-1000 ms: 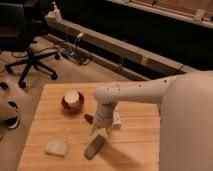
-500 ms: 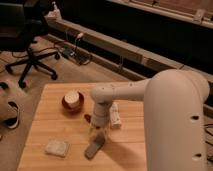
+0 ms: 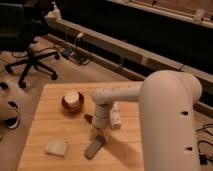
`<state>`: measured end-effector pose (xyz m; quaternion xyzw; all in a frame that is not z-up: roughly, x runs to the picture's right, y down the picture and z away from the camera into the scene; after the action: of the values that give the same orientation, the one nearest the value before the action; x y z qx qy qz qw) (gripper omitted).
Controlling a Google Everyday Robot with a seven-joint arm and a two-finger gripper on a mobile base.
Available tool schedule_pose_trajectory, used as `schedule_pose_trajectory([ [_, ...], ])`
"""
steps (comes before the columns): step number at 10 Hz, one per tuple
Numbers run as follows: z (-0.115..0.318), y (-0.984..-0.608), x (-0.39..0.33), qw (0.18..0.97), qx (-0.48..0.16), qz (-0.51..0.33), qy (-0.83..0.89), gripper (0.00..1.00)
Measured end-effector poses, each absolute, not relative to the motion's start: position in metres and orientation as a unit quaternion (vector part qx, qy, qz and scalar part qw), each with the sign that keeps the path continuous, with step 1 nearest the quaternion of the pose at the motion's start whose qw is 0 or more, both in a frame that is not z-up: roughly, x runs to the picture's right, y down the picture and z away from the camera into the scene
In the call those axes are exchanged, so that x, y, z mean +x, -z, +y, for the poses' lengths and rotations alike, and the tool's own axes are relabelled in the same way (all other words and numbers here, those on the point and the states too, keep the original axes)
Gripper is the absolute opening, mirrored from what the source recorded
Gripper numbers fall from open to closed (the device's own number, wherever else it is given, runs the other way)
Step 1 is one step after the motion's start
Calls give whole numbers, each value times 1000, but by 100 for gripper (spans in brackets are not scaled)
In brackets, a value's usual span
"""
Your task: Place the eraser in the ceramic cup
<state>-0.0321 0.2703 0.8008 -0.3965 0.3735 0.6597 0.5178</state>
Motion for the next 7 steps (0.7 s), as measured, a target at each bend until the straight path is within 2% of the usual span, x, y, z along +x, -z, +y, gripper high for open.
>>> schedule_pose_trajectory([
  [2, 272, -799, -33, 517, -399, 379, -656, 63],
  [4, 274, -795, -35, 518, -403, 386, -648, 47],
  [7, 277, -790, -39, 523, -405, 397, -636, 17],
])
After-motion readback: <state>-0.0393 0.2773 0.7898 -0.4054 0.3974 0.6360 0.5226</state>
